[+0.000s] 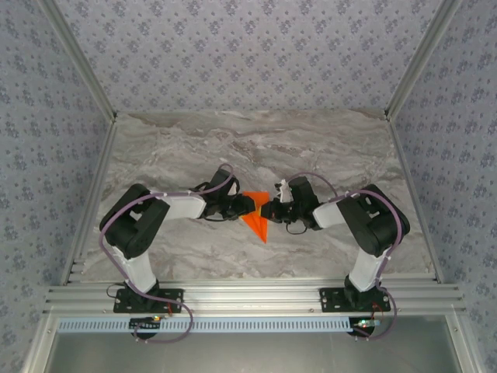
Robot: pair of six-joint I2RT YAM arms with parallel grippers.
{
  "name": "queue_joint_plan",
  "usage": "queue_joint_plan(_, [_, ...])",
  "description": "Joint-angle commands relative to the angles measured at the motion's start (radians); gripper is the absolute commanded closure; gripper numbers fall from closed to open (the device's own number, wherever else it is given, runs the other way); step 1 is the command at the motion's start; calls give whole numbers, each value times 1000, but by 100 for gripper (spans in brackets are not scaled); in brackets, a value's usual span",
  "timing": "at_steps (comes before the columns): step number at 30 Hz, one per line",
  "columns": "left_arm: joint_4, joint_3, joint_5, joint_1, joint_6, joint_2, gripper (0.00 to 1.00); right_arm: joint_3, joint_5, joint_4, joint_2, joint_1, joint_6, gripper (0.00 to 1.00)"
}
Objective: Fold a paper plane with a square sheet of paper (fold left side to right side)
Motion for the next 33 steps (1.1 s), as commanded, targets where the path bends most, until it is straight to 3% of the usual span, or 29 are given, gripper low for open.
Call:
queue_joint_plan(1, [-19,12,-6,-7,14,0,66,21,30,-89,-12,-7,-49,93])
queue_joint_plan(10, [-19,11,-7,-8,16,0,66,30,86,-225,-80,-21,-131,93])
queue_joint_plan(33, [-24,18,-5,-7,19,6,66,84,129,-320,-42,-20,-203,93])
